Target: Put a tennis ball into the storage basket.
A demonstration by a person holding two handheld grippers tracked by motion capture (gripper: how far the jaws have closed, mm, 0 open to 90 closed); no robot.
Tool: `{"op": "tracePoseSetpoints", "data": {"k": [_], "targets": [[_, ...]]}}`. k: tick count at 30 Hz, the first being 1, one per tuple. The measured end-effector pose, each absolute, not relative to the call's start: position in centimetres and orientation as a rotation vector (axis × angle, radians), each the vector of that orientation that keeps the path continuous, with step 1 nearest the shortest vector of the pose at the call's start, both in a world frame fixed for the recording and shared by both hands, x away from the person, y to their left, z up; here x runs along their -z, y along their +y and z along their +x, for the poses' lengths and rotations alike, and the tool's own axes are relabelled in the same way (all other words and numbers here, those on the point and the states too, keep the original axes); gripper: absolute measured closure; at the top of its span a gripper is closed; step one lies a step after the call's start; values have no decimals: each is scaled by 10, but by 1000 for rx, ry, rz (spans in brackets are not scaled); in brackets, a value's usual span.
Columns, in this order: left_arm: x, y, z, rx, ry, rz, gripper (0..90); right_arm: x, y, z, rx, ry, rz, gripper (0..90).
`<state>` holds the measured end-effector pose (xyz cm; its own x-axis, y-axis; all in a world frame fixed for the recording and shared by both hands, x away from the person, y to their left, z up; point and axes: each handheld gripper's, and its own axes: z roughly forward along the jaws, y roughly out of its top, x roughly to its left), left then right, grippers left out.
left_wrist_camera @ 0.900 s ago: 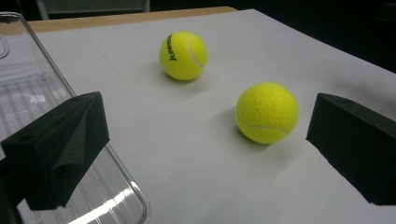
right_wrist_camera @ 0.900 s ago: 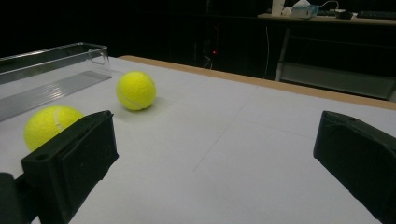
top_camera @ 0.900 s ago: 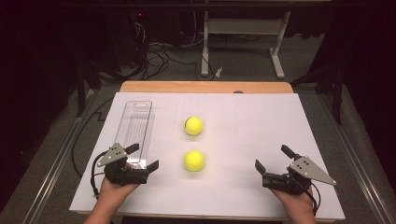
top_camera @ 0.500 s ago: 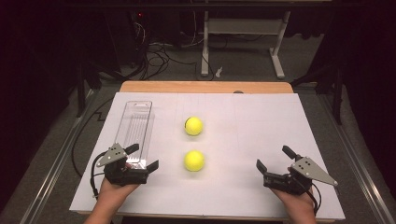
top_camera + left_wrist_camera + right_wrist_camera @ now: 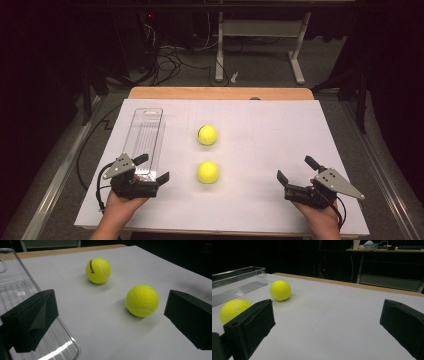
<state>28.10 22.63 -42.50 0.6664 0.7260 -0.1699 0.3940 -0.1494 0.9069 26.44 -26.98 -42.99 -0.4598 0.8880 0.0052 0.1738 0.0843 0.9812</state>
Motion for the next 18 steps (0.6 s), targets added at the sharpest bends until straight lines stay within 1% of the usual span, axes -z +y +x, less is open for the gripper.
{"op": "tracePoseSetpoints", "data": {"k": [18], "targets": [[419, 251, 280, -397, 946, 1739, 3, 432, -264, 266, -1406, 1761, 1033, 2]]}}
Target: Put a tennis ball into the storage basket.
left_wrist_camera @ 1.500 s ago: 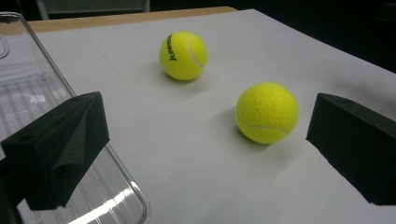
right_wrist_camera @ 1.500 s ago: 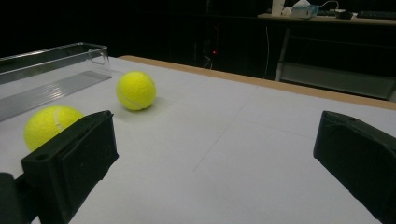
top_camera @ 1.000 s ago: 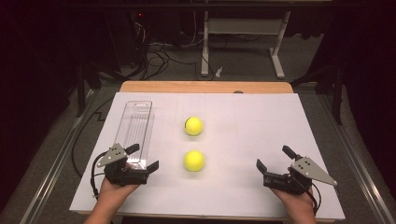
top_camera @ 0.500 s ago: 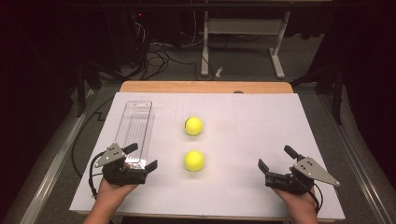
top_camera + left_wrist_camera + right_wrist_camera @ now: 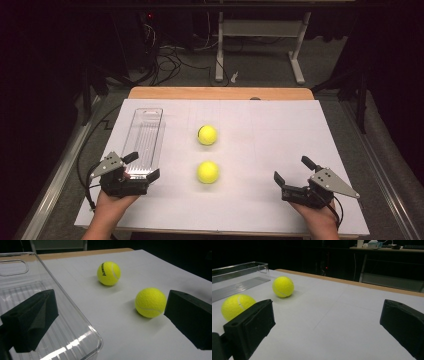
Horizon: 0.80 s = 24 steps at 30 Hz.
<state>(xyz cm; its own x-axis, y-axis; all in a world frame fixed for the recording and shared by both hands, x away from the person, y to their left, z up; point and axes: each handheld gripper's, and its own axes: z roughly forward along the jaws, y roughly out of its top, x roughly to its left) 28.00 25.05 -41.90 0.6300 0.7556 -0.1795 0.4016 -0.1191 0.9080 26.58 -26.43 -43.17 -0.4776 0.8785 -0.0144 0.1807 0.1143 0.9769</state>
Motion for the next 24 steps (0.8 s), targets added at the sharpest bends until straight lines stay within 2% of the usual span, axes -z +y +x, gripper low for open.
{"op": "tracePoseSetpoints", "data": {"k": [18, 24], "targets": [[416, 293, 277, -419, 1036, 1646, 4, 428, -264, 267, -1424, 1735, 1032, 2], [415, 300, 277, -440, 1044, 1666, 4, 427, -264, 267, -1409, 1724, 1049, 2]]}}
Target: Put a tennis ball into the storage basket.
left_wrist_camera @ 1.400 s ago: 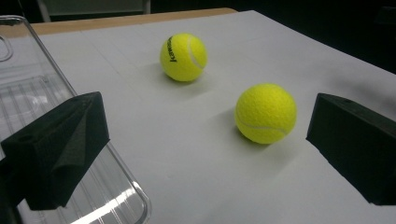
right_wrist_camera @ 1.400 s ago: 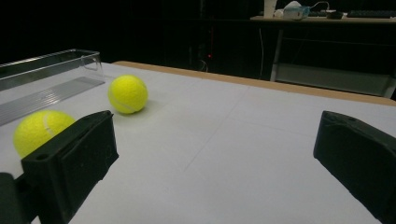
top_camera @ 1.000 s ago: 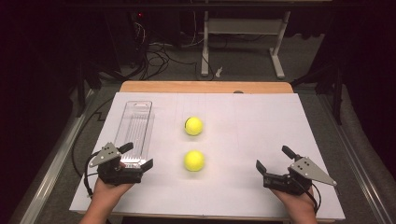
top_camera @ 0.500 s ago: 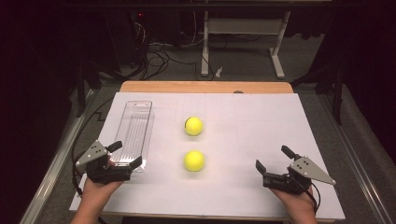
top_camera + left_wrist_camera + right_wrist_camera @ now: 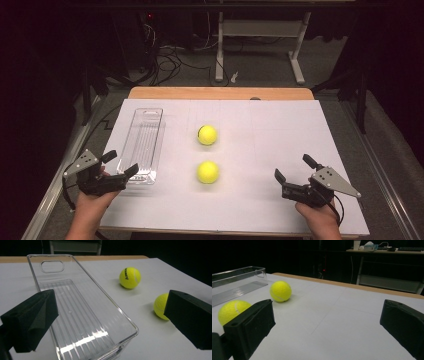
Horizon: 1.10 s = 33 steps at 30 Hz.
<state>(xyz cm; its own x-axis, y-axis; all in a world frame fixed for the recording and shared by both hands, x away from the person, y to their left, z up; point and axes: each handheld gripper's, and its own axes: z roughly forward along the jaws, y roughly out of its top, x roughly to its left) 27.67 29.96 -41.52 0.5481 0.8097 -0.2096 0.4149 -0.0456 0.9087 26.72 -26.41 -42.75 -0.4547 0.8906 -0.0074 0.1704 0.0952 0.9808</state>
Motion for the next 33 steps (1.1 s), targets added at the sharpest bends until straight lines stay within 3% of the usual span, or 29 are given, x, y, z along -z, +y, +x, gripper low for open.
{"op": "tracePoseSetpoints", "data": {"k": [16, 33], "targets": [[416, 320, 274, -430, 1113, 1632, 3, 428, -264, 267, -1393, 1721, 1034, 2], [425, 312, 278, -407, 1134, 1799, 3, 430, -264, 268, -1383, 1742, 1032, 2]]}}
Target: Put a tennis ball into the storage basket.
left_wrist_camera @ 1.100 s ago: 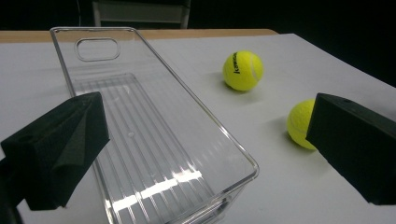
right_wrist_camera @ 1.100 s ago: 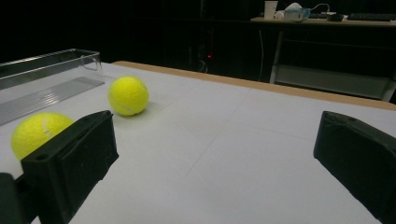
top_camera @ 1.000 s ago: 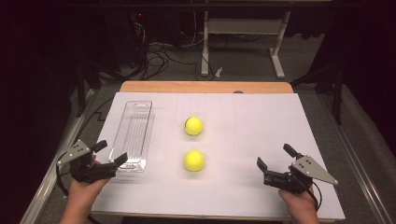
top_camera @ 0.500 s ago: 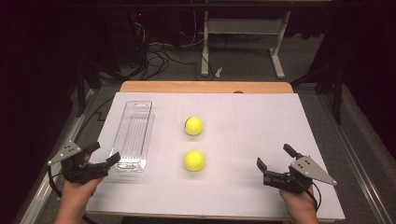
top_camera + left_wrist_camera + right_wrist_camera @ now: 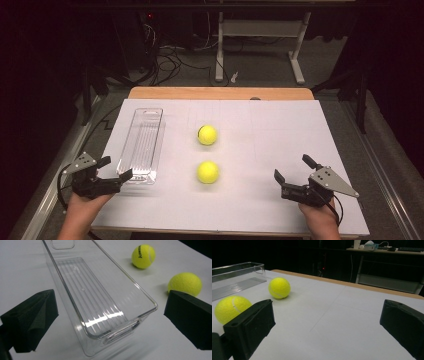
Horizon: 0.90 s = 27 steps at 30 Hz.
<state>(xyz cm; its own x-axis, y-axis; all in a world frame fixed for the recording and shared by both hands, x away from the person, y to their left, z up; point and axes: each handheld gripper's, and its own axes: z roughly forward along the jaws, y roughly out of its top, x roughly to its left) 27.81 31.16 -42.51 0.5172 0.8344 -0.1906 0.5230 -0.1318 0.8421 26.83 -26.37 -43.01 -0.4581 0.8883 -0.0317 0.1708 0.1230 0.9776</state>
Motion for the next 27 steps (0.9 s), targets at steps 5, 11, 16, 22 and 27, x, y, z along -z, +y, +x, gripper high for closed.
{"op": "tracePoseSetpoints", "data": {"k": [5, 11, 16, 22, 27], "targets": [[429, 309, 280, -392, 1156, 1842, 3, 431, -263, 268, -1381, 1748, 1031, 2], [433, 306, 282, -373, 1169, 1882, 3, 431, -263, 268, -1380, 1752, 1032, 2], [439, 304, 285, -329, 1187, 1928, 5, 432, -263, 269, -1378, 1756, 1036, 2], [444, 304, 287, -291, 1212, 1957, 3, 432, -263, 269, -1375, 1759, 1037, 2], [447, 302, 288, -273, 1249, 1991, 3, 433, -263, 269, -1373, 1759, 1038, 2]]}}
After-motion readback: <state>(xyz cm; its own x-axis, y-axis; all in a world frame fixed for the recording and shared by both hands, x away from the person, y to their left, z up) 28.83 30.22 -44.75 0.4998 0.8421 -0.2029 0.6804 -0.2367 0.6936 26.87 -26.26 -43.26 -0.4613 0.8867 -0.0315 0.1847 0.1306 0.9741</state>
